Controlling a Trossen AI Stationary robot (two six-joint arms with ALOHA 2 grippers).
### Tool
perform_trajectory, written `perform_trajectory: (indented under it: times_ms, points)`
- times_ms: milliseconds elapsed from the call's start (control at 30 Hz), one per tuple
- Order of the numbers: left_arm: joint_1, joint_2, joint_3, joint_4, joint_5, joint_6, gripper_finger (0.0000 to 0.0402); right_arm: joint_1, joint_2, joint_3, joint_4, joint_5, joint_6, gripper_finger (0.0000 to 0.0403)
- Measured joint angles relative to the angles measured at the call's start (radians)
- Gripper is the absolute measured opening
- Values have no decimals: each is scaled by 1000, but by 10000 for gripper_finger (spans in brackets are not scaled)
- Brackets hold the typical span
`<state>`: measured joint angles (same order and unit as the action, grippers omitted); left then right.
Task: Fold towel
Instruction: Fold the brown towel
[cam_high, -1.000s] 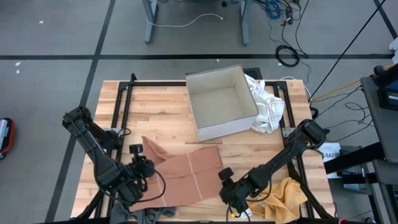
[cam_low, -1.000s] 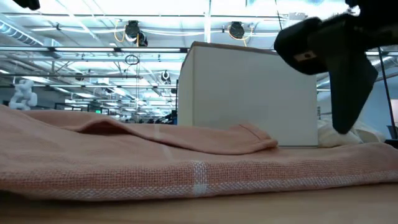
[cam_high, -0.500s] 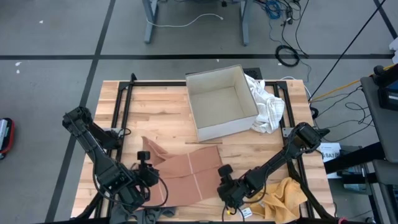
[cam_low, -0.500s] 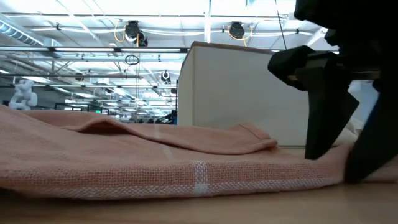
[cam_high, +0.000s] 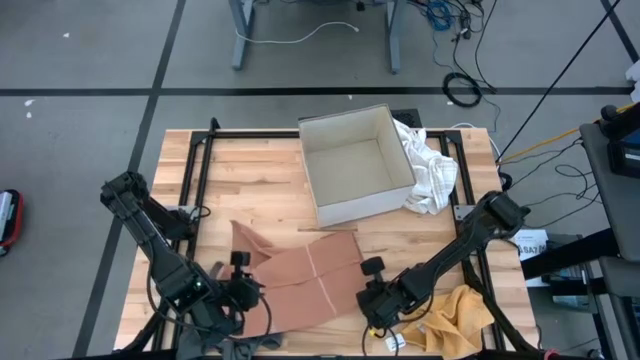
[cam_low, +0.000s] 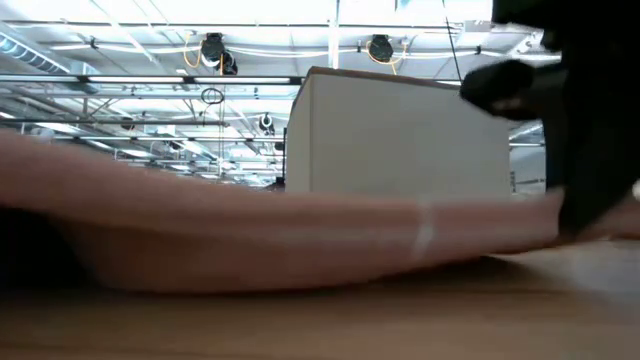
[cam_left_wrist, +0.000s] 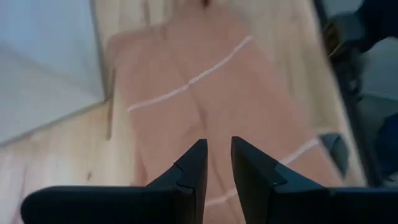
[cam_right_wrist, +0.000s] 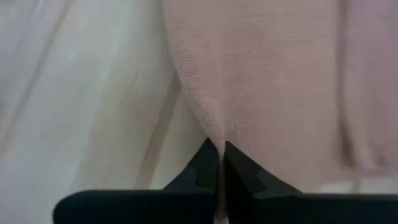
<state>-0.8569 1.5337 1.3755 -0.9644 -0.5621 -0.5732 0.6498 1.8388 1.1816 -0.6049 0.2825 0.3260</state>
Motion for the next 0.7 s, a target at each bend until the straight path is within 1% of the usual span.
perform_trajectory:
  times_ms: [200, 367, 467, 533, 700]
  points:
    - [9, 64, 1, 130, 0, 113, 79, 13, -160, 0, -104, 0, 91, 1]
    - [9, 159, 1, 151, 0, 137, 79, 28, -259, 0, -193, 4, 177, 1]
    - [9, 212, 1, 168, 5, 157, 79, 32, -292, 0, -231, 4, 224, 0]
    - [9, 243, 1, 211, 20, 202, 79, 33, -303, 0, -241, 4, 238, 0]
    - [20, 277, 0, 424, 13, 387, 79, 24, -307, 0, -242, 3, 239, 0]
